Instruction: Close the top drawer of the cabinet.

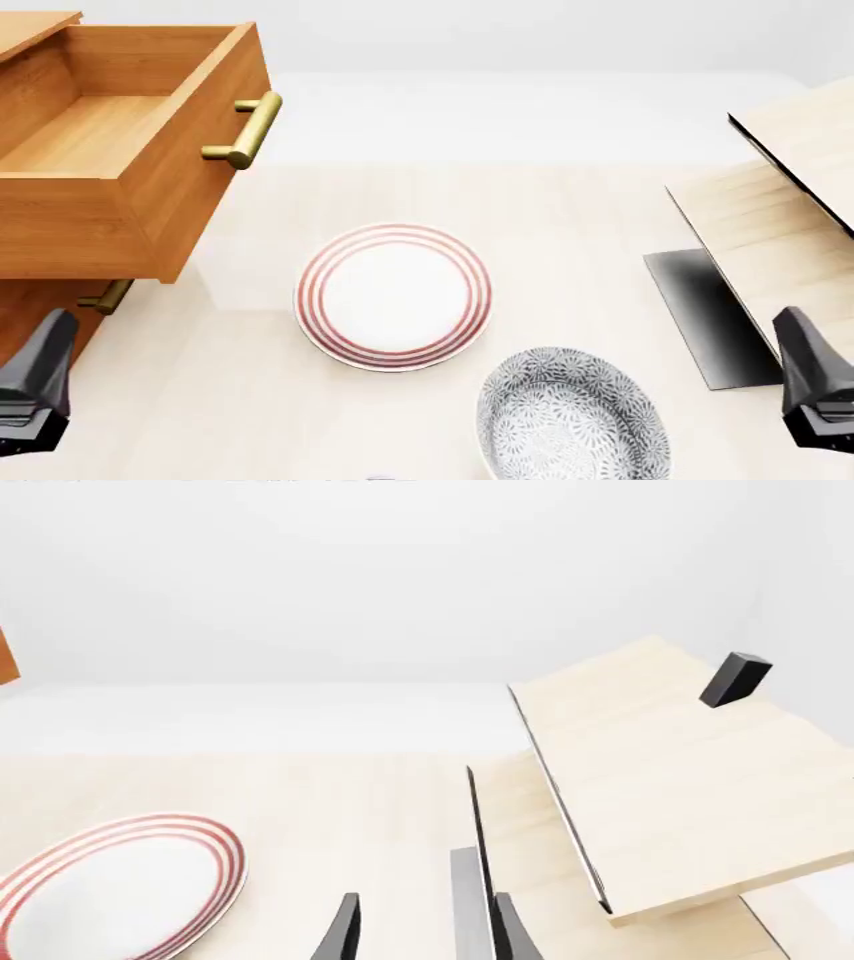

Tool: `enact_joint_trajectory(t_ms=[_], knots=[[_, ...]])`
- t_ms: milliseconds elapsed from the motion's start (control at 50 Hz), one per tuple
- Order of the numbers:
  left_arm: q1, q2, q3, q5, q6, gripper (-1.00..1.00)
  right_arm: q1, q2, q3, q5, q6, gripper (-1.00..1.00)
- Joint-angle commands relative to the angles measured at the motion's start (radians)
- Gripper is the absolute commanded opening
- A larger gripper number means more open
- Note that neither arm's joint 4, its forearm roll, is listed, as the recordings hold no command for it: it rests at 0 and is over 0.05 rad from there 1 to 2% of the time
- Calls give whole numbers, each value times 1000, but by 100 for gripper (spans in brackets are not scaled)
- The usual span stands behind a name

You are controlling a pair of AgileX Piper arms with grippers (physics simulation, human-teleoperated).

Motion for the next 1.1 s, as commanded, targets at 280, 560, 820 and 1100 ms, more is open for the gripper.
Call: enact_joint_trajectory(t_ms=[280,560,820,1100], knots=[[0,107,-1,-113,14,100,1,-23,-3,20,-3,100],[-5,56,-14,-71,32,100,-3,-24,-4,19,-12,100],[-20,-3,-52,-37,87,100,0,-25,-5,19,-20,100],[-27,-4,-126,-30,73,100,0,-24,-5,19,-20,100]])
